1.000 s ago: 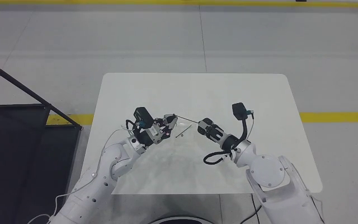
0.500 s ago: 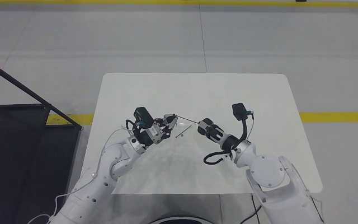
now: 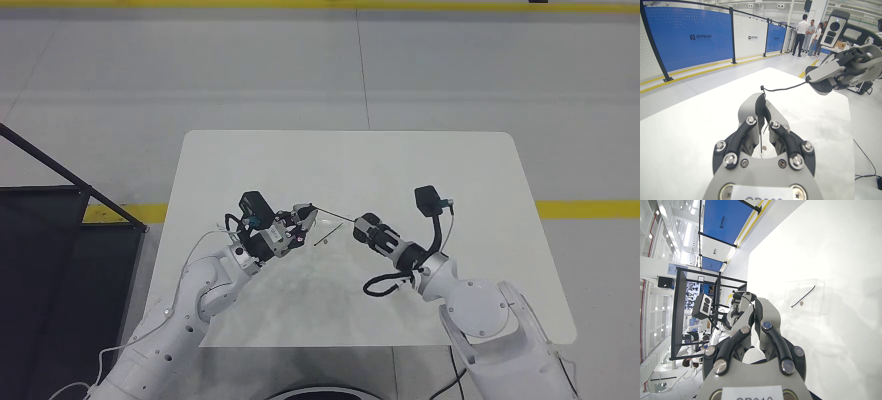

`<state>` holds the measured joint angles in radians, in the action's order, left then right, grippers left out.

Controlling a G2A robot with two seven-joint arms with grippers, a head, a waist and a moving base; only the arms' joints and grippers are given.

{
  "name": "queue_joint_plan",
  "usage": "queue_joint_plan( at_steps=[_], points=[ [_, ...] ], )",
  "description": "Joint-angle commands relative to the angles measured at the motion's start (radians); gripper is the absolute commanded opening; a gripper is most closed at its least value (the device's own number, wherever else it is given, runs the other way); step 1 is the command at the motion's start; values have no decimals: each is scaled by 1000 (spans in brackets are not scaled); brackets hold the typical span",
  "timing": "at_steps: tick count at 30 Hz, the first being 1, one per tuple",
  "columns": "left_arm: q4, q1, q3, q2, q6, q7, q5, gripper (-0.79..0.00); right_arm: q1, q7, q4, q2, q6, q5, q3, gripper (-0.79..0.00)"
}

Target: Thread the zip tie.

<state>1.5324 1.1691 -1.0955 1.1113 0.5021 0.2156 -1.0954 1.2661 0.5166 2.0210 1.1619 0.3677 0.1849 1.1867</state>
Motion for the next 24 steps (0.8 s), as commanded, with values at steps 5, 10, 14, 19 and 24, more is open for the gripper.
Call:
queue_joint_plan(
  at_steps=[5,10,14,19,24],
  points=[
    [0,0,0,0,0,0,0,-785,-5,2,-4,2,8,-5,3,-785],
    [0,0,0,0,0,0,0,-785,-11,5,-5,3,12,-9,3,-785],
    [0,0,0,0,0,0,0,-785,-14,8,-3,4,17,-6,1,-785],
    [0,0,0,0,0,0,0,-785,-16,10,2,5,27,6,-4,-785],
    [0,0,0,0,0,0,0,-785,-19,12,9,6,41,13,-5,-785]
  ],
)
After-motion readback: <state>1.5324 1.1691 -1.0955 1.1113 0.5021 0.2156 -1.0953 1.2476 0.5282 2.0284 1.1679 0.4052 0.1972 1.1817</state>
